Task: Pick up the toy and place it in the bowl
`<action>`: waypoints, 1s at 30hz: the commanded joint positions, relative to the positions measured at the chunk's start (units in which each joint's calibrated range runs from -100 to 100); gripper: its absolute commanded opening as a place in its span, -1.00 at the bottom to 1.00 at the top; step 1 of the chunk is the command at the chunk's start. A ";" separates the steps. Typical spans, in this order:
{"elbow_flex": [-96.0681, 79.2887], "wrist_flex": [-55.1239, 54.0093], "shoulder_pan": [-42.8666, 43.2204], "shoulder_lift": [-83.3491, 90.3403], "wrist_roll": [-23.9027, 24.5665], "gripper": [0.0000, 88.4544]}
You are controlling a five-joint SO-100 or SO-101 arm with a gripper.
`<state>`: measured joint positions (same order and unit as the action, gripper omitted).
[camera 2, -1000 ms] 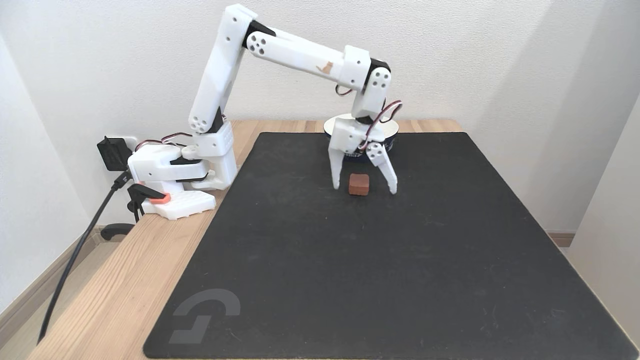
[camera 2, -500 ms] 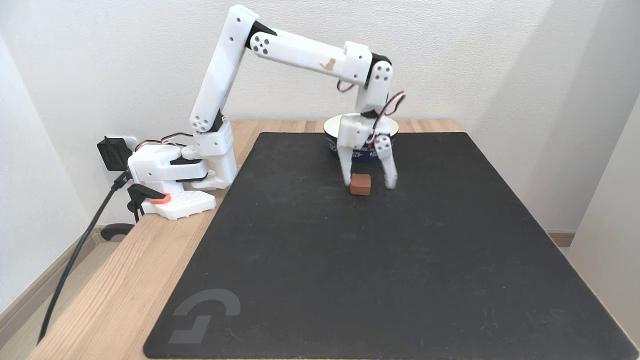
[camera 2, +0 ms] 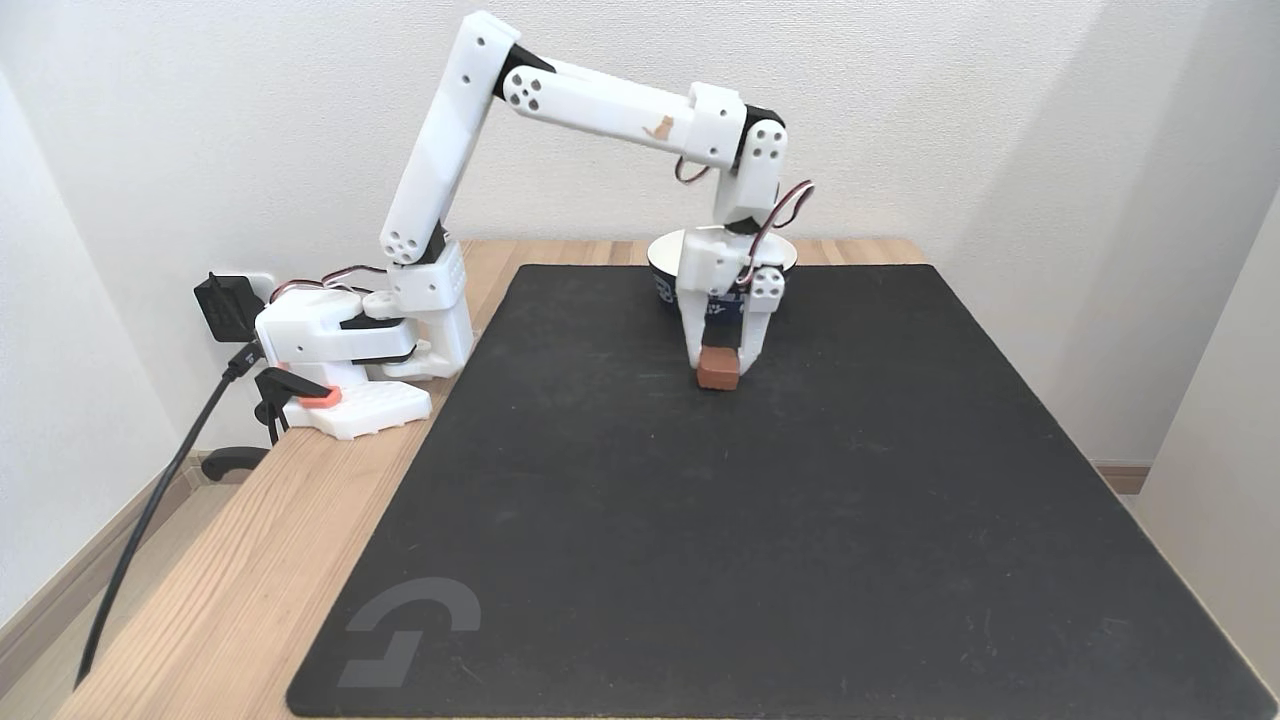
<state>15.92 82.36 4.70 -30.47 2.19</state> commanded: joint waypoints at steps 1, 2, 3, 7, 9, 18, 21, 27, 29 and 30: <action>7.65 -1.41 1.95 6.59 -0.31 -0.95; 7.92 -1.41 2.70 8.26 -0.31 -0.95; 7.38 -1.49 4.54 11.84 -0.31 -0.95; 3.86 -5.22 9.22 17.59 -0.26 -0.95; -1.99 -10.55 13.07 20.93 -0.26 -0.95; -33.36 -37.31 22.86 28.60 -0.36 -0.95; -38.05 -42.14 24.28 29.60 -0.41 -0.95; -38.50 -44.51 28.38 30.27 -0.52 -0.67; -38.50 -44.68 28.71 30.27 -0.41 -0.40; -38.14 -44.68 28.71 30.27 -0.47 -0.30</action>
<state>-23.10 38.71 32.92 -3.08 1.78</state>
